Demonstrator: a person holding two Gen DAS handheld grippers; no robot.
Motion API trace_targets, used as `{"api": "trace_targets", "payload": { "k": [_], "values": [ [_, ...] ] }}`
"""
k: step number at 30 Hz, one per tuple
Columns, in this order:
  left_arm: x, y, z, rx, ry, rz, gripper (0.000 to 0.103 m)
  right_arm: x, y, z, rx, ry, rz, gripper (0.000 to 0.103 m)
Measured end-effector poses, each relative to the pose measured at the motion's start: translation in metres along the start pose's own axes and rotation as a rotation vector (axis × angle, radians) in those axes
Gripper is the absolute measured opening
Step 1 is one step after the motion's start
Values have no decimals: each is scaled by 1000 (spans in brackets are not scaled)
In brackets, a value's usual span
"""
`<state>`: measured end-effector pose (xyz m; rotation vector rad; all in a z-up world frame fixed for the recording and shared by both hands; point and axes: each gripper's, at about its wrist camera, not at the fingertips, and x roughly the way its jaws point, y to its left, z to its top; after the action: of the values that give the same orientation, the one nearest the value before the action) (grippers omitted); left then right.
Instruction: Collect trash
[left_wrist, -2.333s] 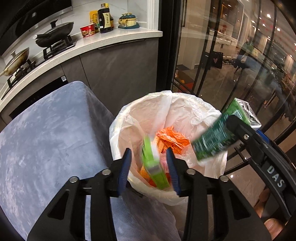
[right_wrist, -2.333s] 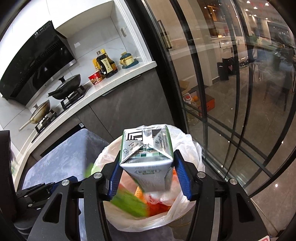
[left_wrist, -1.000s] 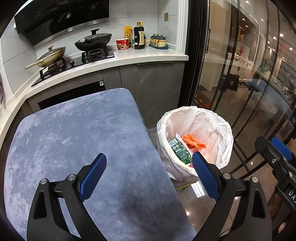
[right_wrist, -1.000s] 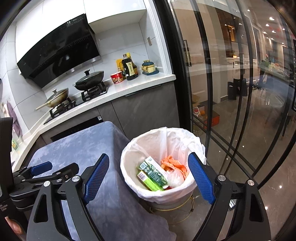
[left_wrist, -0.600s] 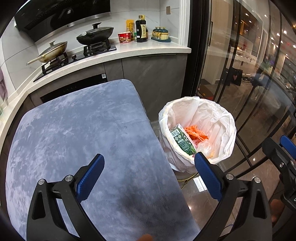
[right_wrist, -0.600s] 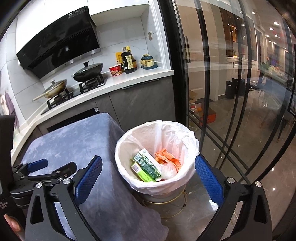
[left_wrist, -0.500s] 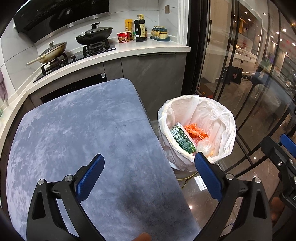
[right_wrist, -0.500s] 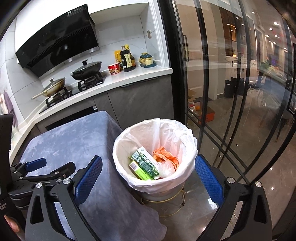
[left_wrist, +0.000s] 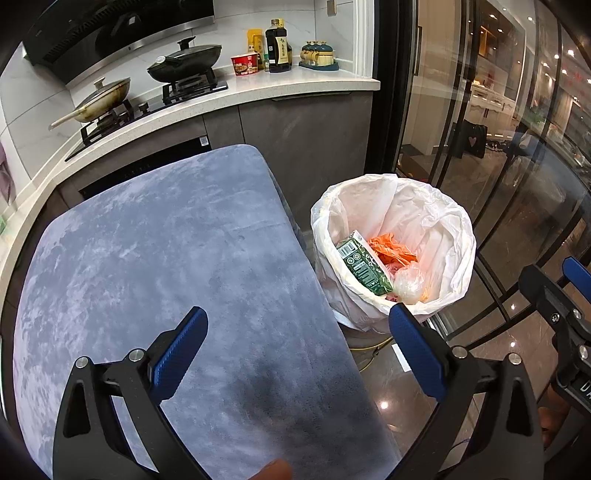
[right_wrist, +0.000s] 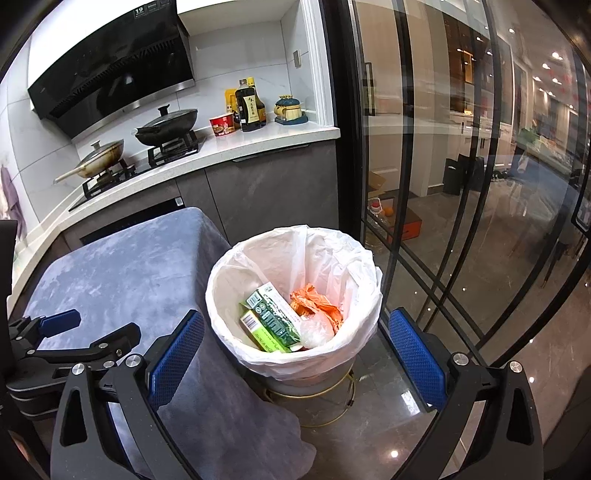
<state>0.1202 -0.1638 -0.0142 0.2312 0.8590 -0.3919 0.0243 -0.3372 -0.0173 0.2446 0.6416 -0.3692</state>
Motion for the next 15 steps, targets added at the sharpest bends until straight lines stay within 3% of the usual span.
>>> {"api": "trace_targets", "payload": {
  "k": [15],
  "values": [
    [1,-15,-5,29,12,-4,94,5,-4,-5,4,7,-7,97]
  ]
}}
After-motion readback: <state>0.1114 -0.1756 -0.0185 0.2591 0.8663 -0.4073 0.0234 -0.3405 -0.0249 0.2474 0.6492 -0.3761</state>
